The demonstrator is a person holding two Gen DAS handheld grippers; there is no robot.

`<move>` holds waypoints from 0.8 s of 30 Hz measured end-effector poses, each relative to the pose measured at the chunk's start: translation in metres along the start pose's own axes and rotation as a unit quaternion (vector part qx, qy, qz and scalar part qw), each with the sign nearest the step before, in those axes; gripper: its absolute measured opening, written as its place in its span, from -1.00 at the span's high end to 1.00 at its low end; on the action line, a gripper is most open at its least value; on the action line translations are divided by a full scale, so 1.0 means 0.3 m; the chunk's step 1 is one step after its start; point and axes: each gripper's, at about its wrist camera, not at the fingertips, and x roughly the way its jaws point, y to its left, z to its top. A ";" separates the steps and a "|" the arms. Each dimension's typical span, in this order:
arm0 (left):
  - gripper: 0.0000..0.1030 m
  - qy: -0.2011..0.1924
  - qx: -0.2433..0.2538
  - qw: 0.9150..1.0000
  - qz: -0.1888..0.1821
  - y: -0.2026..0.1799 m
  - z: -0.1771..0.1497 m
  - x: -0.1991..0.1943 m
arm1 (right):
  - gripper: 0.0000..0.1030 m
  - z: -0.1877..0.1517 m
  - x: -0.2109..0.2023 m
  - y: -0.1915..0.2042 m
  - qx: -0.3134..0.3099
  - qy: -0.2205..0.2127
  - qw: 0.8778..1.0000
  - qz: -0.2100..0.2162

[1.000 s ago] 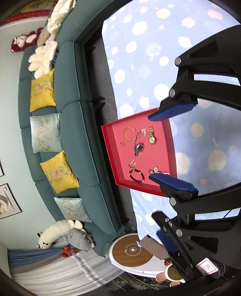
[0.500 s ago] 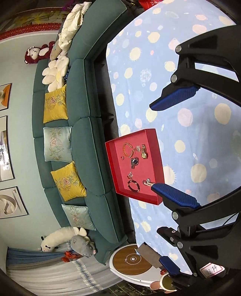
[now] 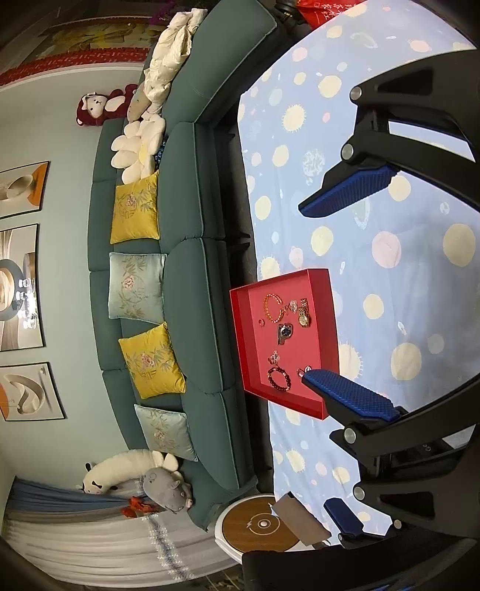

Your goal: Organize jewelry

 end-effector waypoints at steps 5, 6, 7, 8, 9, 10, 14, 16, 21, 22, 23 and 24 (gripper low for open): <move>-0.51 0.010 -0.030 0.999 -0.007 0.048 -0.001 0.022 | -0.59 -0.016 0.025 0.010 -0.012 0.011 1.000 -0.004; -0.51 0.010 -0.032 0.999 -0.007 0.052 -0.003 0.024 | -0.59 -0.018 0.029 0.011 -0.014 0.013 1.000 -0.003; -0.51 0.010 -0.033 0.999 -0.006 0.055 -0.002 0.026 | -0.59 -0.020 0.032 0.015 -0.016 0.014 1.000 -0.003; -0.51 0.009 -0.033 0.999 -0.006 0.055 -0.003 0.026 | -0.59 -0.022 0.034 0.022 -0.020 0.015 1.000 -0.002; -0.51 0.008 -0.033 0.999 -0.006 0.054 -0.003 0.026 | -0.59 -0.026 0.035 0.030 -0.024 0.016 1.000 -0.002; -0.50 0.008 -0.032 0.999 -0.007 0.054 -0.003 0.028 | -0.59 -0.029 0.036 0.037 -0.029 0.016 0.999 -0.001; -0.50 0.009 -0.038 0.999 -0.005 0.063 -0.004 0.030 | -0.59 -0.030 0.032 0.051 -0.037 0.014 0.999 -0.003; -0.50 0.009 -0.041 0.999 -0.004 0.067 -0.002 0.029 | -0.59 -0.030 0.031 0.054 -0.037 0.013 0.999 -0.003; -0.50 0.009 -0.044 0.999 -0.002 0.073 -0.003 0.029 | -0.59 -0.030 0.029 0.058 -0.038 0.012 0.999 -0.004; -0.50 0.009 -0.044 0.999 -0.002 0.073 -0.003 0.029 | -0.59 -0.030 0.030 0.057 -0.038 0.011 0.999 -0.004; -0.50 0.010 -0.044 0.999 -0.003 0.073 -0.004 0.030 | -0.59 -0.029 0.029 0.058 -0.038 0.011 0.999 -0.005; -0.50 0.010 -0.045 0.999 -0.003 0.072 -0.004 0.029 | -0.59 -0.029 0.028 0.059 -0.039 0.010 0.999 -0.005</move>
